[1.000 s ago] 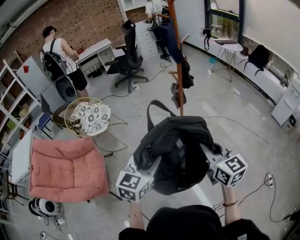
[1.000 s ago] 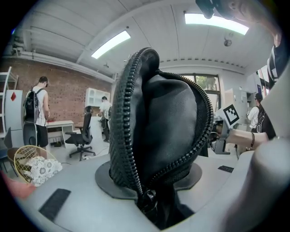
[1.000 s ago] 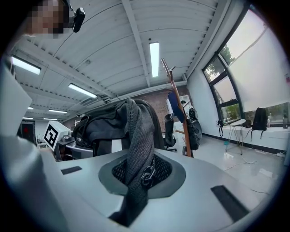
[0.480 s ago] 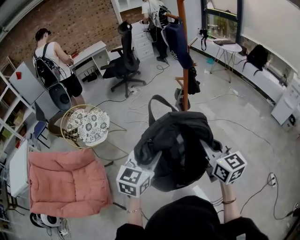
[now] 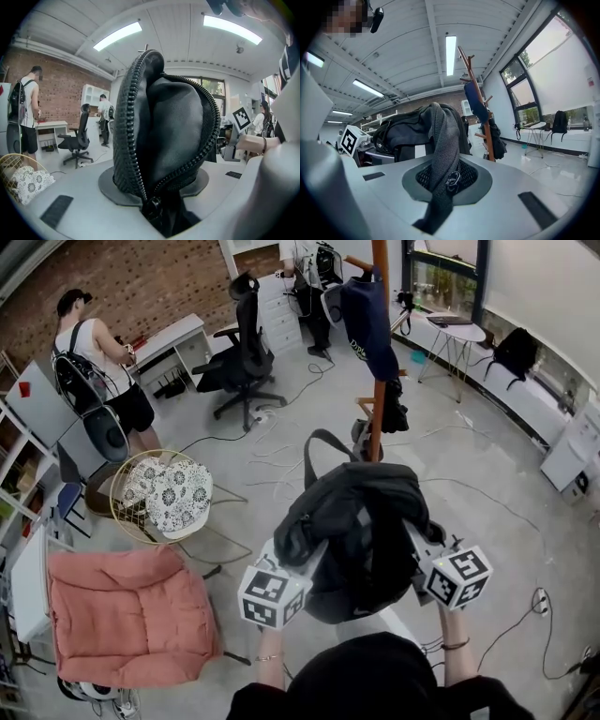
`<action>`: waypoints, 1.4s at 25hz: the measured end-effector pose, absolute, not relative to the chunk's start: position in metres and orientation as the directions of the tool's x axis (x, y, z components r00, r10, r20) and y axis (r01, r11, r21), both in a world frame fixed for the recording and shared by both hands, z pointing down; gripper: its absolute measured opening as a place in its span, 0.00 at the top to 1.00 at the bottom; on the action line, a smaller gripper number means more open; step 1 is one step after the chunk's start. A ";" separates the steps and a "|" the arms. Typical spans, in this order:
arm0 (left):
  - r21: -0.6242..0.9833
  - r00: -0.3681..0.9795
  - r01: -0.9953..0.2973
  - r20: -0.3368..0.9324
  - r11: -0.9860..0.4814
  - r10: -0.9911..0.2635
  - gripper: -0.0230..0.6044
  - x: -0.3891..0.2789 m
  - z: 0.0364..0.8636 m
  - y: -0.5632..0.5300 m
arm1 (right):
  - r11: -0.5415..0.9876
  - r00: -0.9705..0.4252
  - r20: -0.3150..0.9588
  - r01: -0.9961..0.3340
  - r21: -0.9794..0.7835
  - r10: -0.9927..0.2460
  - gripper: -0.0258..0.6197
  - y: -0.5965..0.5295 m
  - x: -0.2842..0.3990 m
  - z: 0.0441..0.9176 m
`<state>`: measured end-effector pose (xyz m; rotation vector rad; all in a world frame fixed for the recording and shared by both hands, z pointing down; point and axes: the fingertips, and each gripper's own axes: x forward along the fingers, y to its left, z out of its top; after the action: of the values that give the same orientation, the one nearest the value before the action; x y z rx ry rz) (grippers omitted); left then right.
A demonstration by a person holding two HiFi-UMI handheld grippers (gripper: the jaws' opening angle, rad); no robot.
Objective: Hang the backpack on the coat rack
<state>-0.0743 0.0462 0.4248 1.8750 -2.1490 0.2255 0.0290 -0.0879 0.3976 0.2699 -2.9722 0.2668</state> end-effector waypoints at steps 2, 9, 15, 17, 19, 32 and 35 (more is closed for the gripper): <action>0.068 -0.105 -0.989 0.318 0.133 -0.942 0.67 -0.088 0.431 0.034 | 0.963 -0.970 0.166 -0.205 -0.175 -0.176 0.91 -0.099 0.016 0.404; 0.074 -0.052 -0.994 0.344 0.082 -0.938 0.67 -0.150 0.448 -0.006 | 0.951 -0.961 0.186 -0.239 -0.198 -0.203 0.91 -0.134 -0.040 0.424; 0.094 0.008 -0.995 0.371 0.029 -0.929 0.67 -0.197 0.457 -0.048 | 0.936 -0.947 0.214 -0.282 -0.210 -0.237 0.91 -0.169 -0.080 0.433; 0.097 0.031 -0.995 0.377 0.006 -0.926 0.67 -0.210 0.458 -0.060 | 0.929 -0.942 0.218 -0.301 -0.214 -0.255 0.91 -0.179 -0.090 0.434; 0.098 0.056 -0.995 0.379 -0.020 -0.924 0.67 -0.223 0.460 -0.070 | 0.922 -0.937 0.221 -0.318 -0.219 -0.271 0.91 -0.186 -0.100 0.436; 0.121 0.220 -0.975 0.402 -0.187 -0.889 0.66 -0.258 0.478 -0.128 | 0.861 -0.885 0.237 -0.452 -0.235 -0.400 0.91 -0.220 -0.116 0.453; 0.128 0.269 -0.963 0.408 -0.237 -0.873 0.66 -0.264 0.484 -0.140 | 0.837 -0.865 0.242 -0.492 -0.238 -0.440 0.91 -0.225 -0.119 0.459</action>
<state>-0.2643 -0.1398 0.4842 2.1946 -1.6718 0.3575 -0.1187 -0.2247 0.4588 0.7267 -2.8391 0.4389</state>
